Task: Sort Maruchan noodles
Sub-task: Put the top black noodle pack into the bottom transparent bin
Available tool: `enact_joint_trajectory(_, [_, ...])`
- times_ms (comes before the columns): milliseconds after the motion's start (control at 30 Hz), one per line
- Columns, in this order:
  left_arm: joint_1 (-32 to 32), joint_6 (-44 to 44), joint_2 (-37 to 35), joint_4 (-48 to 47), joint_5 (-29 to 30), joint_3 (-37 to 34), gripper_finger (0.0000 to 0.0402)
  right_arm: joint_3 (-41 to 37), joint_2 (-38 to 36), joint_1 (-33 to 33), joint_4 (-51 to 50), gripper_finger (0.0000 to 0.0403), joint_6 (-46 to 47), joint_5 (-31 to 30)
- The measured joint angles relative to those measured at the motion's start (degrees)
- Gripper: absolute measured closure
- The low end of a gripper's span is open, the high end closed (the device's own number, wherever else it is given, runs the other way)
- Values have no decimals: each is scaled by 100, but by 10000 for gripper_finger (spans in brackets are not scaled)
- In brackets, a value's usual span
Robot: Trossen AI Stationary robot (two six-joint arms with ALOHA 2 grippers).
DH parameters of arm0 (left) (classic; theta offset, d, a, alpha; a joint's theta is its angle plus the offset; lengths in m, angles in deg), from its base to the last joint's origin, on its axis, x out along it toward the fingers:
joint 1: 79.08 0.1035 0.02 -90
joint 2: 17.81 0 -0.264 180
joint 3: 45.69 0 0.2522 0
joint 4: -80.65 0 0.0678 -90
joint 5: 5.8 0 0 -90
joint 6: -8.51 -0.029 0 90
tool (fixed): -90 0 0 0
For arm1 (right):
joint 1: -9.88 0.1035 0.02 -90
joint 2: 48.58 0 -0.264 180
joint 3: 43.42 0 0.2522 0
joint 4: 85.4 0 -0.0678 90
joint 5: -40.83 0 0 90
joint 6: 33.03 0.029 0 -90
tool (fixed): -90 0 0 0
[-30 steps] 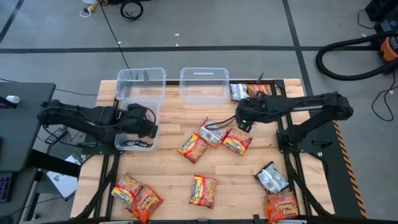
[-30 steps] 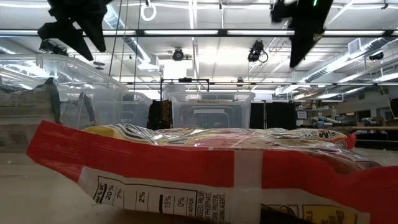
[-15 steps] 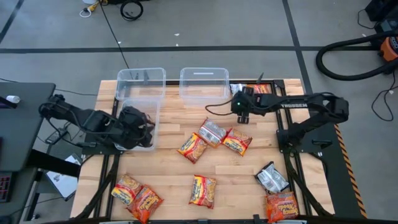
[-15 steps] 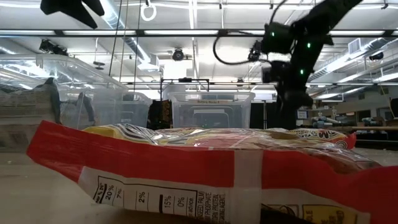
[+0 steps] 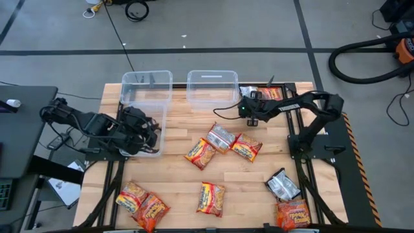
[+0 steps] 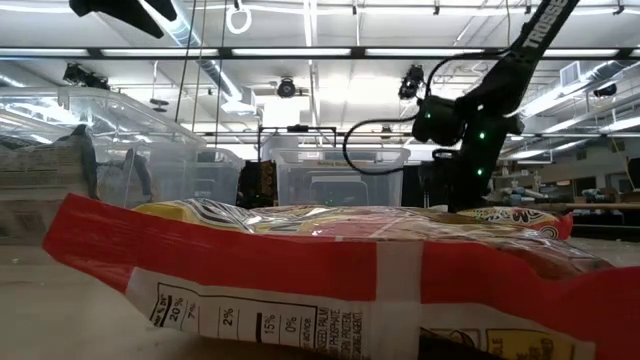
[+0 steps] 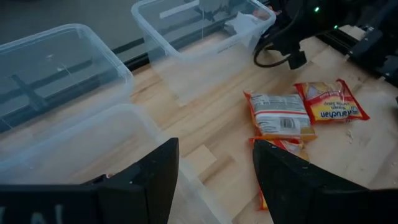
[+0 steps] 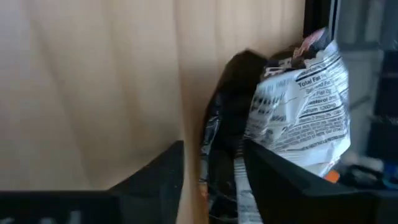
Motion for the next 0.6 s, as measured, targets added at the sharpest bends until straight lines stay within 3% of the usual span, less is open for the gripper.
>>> enact_joint_trajectory(233, [-5,-374,-4,237,-59,0,191,2,-33,103,-529,390,1126,-212])
enact_joint_trajectory(367, [-3,-949,81,649,-266,-4,191,129,-626,520,-1652,396,1673,-33])
enact_joint_trajectory(600, [-3,-1656,288,1176,-483,-8,191,1175,-2187,1557,-3813,398,2843,1793])
